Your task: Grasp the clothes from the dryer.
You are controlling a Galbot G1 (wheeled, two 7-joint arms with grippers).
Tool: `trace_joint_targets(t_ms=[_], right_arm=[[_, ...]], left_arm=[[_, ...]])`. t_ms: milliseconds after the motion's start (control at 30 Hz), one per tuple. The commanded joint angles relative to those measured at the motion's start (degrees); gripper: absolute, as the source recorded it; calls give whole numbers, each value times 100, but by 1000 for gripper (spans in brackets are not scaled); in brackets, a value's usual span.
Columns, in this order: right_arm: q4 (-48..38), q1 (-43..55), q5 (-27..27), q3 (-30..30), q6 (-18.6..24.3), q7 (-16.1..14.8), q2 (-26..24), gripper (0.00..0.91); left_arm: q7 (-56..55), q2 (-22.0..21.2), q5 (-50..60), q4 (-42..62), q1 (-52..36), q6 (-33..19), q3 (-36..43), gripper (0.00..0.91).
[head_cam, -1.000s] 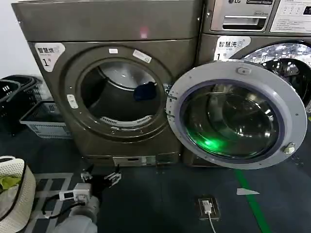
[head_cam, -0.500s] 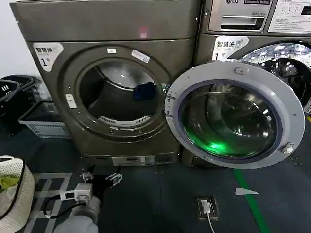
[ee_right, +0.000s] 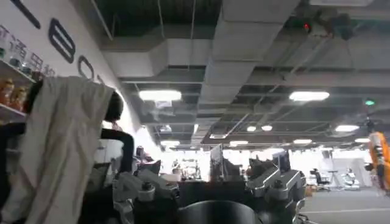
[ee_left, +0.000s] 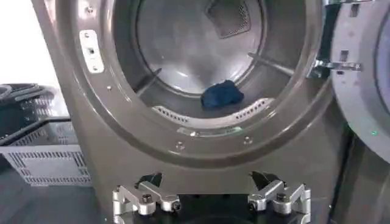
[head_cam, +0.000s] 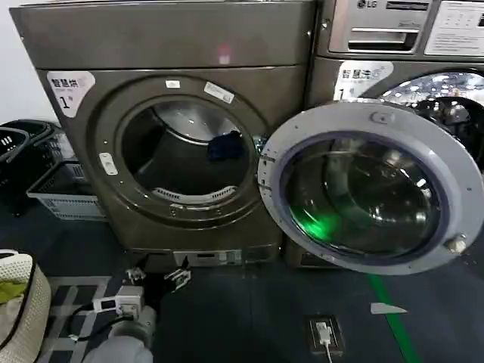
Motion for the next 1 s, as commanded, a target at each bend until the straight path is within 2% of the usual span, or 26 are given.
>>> trace_joint_targets(t_ms=[33, 1000], right_arm=[[-3, 0, 17, -1, -4, 5, 2, 907], [8, -10, 10, 27, -16, 3, 28, 907]], left_arm=[[1, -3, 2, -8, 0, 280, 4, 907], [35, -10, 59, 35, 18, 280, 17, 907]])
